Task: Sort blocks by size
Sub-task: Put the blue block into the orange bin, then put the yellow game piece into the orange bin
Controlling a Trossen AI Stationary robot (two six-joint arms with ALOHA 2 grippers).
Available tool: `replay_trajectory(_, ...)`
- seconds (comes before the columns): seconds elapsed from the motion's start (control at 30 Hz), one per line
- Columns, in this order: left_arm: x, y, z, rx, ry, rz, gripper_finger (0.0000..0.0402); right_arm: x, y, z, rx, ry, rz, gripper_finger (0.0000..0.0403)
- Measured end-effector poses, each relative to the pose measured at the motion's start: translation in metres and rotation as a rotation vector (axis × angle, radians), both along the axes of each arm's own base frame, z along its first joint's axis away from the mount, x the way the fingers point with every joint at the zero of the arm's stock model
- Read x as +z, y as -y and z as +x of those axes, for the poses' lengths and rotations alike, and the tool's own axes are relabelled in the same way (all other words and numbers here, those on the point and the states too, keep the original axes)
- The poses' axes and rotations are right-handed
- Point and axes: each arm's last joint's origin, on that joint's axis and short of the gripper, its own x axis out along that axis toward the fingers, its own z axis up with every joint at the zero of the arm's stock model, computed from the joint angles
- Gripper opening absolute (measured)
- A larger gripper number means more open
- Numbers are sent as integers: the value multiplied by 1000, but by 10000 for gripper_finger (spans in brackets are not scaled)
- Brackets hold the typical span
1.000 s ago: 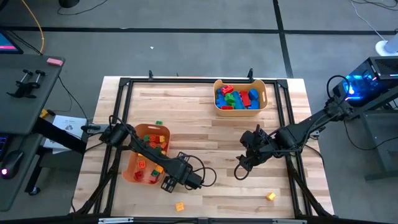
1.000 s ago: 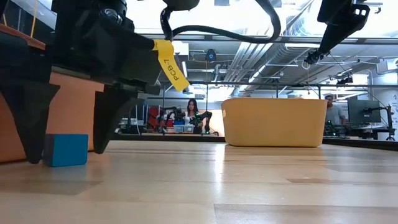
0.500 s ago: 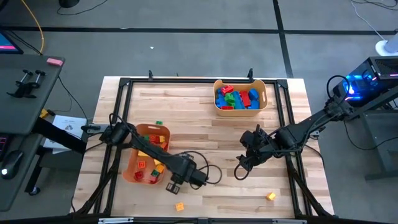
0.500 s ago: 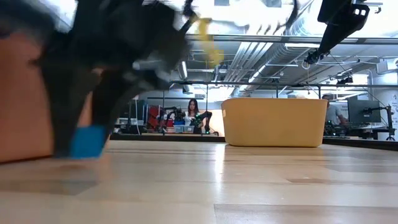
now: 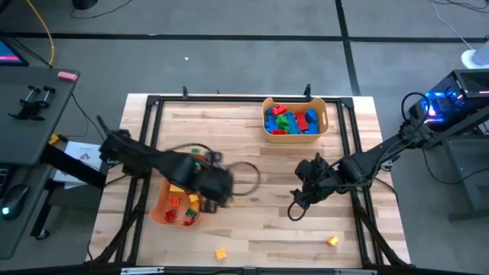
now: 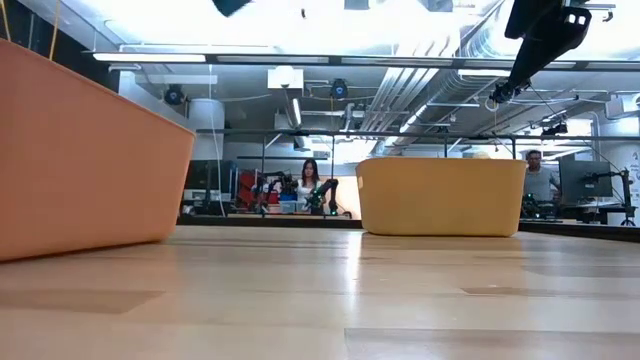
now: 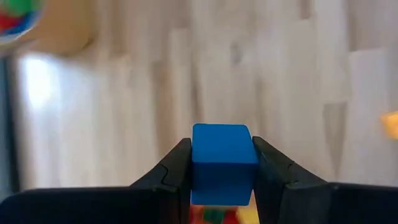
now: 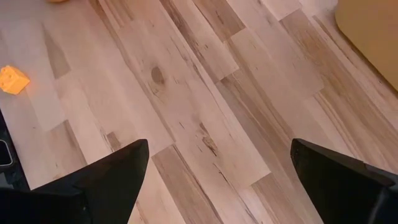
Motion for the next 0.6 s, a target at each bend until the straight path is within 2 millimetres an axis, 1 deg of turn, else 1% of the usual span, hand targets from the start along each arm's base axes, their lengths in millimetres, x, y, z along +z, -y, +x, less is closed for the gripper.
replay_trajectory(0.1,22,-10,-29,87,-4,19,89,0,0,0,14,-2,-8,389)
replay_trajectory(0.17,31,-14,-45,121,-17,20,89,0,0,0,23,-5,-10,389)
replay_trajectory(0.2,34,-15,-50,138,-26,17,89,0,0,0,24,-5,-11,389)
replay_trajectory(0.3,36,-13,-58,172,-5,-47,92,0,0,0,25,-7,-12,389)
replay_trajectory(0.4,26,-9,-64,203,-43,-79,115,0,-1,-1,30,-10,-14,389)
replay_trajectory(0.53,-2,-5,-68,257,-147,-45,158,0,-4,-3,65,-16,-26,389)
replay_trajectory(0.6,-15,-5,-70,287,-194,-27,176,-1,-6,-4,76,-20,-28,389)
